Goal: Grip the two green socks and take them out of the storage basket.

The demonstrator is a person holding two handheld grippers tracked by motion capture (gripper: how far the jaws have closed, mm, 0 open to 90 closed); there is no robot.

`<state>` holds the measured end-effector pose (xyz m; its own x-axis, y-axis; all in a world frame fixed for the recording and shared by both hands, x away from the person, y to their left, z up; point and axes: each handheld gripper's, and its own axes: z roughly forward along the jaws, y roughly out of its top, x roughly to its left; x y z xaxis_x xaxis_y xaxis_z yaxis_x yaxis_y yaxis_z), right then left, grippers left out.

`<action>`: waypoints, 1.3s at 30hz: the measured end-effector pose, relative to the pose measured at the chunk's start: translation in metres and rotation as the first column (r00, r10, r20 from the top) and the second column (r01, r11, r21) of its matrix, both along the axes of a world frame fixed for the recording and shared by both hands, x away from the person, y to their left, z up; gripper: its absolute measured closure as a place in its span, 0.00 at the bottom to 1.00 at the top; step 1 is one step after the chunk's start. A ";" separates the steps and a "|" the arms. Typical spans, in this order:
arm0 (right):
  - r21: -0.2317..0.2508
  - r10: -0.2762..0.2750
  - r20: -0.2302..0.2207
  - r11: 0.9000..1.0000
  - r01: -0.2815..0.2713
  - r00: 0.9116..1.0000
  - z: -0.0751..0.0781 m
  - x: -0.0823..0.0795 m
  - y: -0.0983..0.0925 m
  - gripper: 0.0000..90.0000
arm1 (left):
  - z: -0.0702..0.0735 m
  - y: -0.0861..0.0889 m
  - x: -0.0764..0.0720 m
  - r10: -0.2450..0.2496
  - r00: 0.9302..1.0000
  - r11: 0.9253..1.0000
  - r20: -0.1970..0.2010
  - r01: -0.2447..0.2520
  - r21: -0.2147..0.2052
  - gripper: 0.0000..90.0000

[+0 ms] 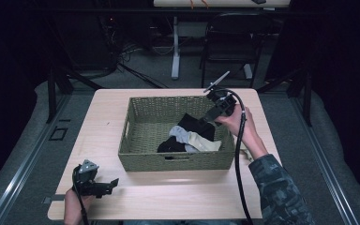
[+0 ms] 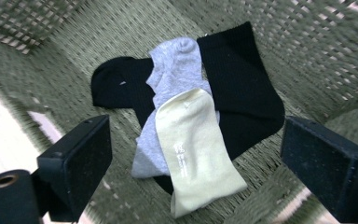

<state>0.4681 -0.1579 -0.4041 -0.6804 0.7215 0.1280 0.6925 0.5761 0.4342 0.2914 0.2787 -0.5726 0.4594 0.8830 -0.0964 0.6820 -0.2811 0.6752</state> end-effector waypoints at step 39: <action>-0.184 -0.026 -0.220 0.983 -0.015 0.975 -0.107 0.032 0.051 0.82 | 0.000 0.000 0.000 0.001 1.000 1.000 -0.002 -0.001 0.002 0.00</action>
